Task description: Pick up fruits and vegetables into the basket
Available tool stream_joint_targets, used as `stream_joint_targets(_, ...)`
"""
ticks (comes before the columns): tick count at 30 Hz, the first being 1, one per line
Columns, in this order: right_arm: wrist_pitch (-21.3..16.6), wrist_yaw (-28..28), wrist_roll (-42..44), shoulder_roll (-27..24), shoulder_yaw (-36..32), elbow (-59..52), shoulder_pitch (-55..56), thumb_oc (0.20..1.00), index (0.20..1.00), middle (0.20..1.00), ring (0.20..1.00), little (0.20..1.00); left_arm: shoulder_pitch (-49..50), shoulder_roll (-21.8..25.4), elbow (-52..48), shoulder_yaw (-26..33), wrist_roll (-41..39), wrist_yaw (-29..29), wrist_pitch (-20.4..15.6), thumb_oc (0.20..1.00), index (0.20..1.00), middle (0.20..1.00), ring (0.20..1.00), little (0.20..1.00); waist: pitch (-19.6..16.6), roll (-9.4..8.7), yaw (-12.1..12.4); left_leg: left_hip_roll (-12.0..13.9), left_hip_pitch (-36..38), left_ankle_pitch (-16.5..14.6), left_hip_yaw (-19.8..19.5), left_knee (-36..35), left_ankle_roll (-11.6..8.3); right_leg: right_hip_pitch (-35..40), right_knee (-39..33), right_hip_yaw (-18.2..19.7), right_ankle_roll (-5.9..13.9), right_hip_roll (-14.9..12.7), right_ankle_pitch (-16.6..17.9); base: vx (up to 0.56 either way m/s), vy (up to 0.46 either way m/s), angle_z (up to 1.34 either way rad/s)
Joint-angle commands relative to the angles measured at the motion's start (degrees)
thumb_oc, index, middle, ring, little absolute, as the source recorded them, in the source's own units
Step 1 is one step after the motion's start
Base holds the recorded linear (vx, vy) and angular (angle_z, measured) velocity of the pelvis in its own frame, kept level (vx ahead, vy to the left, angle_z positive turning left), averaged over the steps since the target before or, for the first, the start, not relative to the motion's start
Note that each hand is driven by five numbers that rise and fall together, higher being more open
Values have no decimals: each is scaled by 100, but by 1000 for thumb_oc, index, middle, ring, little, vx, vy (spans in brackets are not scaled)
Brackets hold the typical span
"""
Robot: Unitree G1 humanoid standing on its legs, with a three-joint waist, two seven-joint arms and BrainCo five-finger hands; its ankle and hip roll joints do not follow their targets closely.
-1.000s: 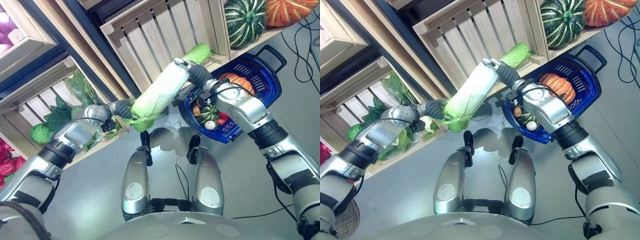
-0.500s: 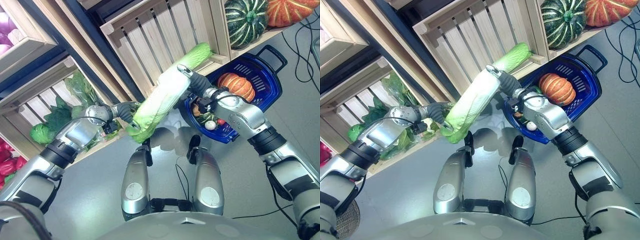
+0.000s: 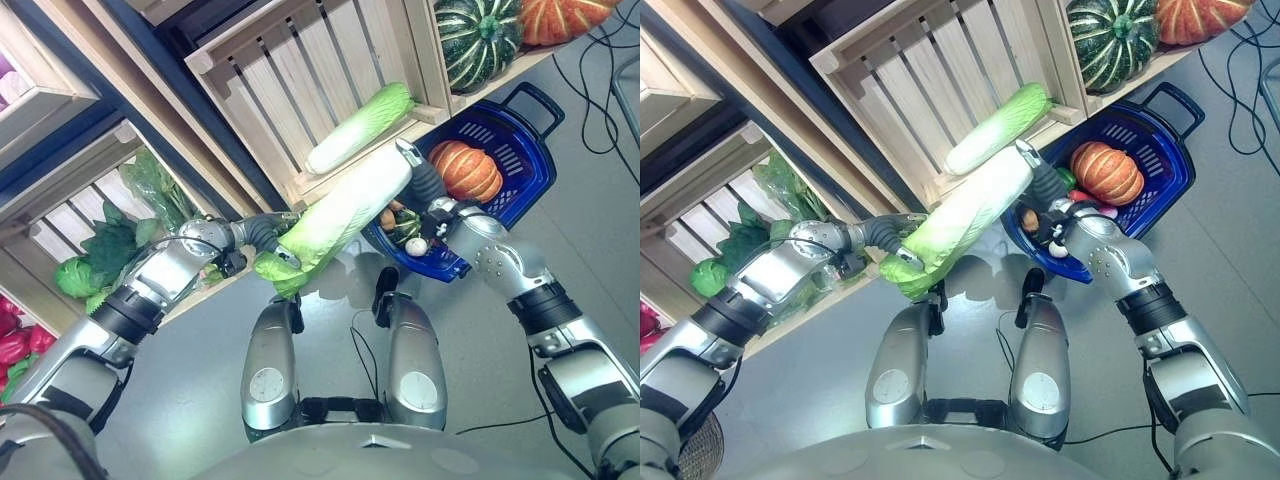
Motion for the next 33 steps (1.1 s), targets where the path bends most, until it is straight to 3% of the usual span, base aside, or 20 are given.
stream_joint_targets(1,-491,480,668,299,-447,-322,-124,200,200,200,200,200,343,-53,-463,182,-178,35,-5,1000,1000,1000,1000,1000,-206,-200,-100,-117,119,-739,369,445,238,249,-543,35,253,61,277,-25,-61,-5)
stream_joint_targets(6,-643,598,853,63,-763,28,137,200,200,200,200,200,496,25,-425,307,-597,208,-58,1000,1000,1000,1000,1000,-202,-223,-141,-55,50,-689,431,412,225,162,-537,11,239,109,288,-22,-71,-8)
stream_joint_targets(14,-929,909,1221,-217,-1284,565,499,200,200,200,200,200,781,8,-344,665,-2069,108,17,1000,1000,1000,1000,1000,-202,-213,-210,12,-143,-646,494,434,207,-36,-466,-21,193,148,272,-22,-71,-3)
stream_joint_targets(16,-1028,903,1253,-260,-1366,662,528,200,200,200,200,200,851,-61,-296,762,-2466,39,56,1000,1000,1000,1000,1000,-202,-215,-220,24,-213,-639,492,454,208,-115,-424,-14,182,161,262,16,-94,-3)
stream_joint_targets(17,-1071,942,1299,-288,-1441,758,553,200,200,200,200,200,931,-144,-266,830,-2714,-8,43,1000,1000,1000,1000,1000,-202,-207,-225,38,-198,-784,423,509,154,-117,-319,37,225,184,105,56,-99,-1)
stream_joint_targets(22,-1197,989,1520,-372,-1595,1139,472,200,200,200,200,200,1096,-419,-155,1003,-3522,36,-98,1000,1000,1000,1000,1000,-202,-176,-231,84,-356,-760,401,550,146,-295,-175,42,176,227,40,6,-87,-4)
stream_joint_targets(27,-1216,1062,1716,-450,-1810,1542,296,200,200,200,200,200,1147,-607,7,1041,-3577,187,-262,1000,1000,1000,1000,1000,-202,-117,-214,103,-575,-732,365,589,132,-531,-18,34,138,240,-22,-13,-78,-8)
stream_joint_targets(33,-1326,955,1971,-611,-2061,1898,116,200,200,200,200,200,1252,-527,91,1025,-3553,502,-207,1000,1000,1000,1000,1000,-202,23,-184,86,-853,-698,347,653,111,-875,250,40,117,192,-117,-2,-36,-3)
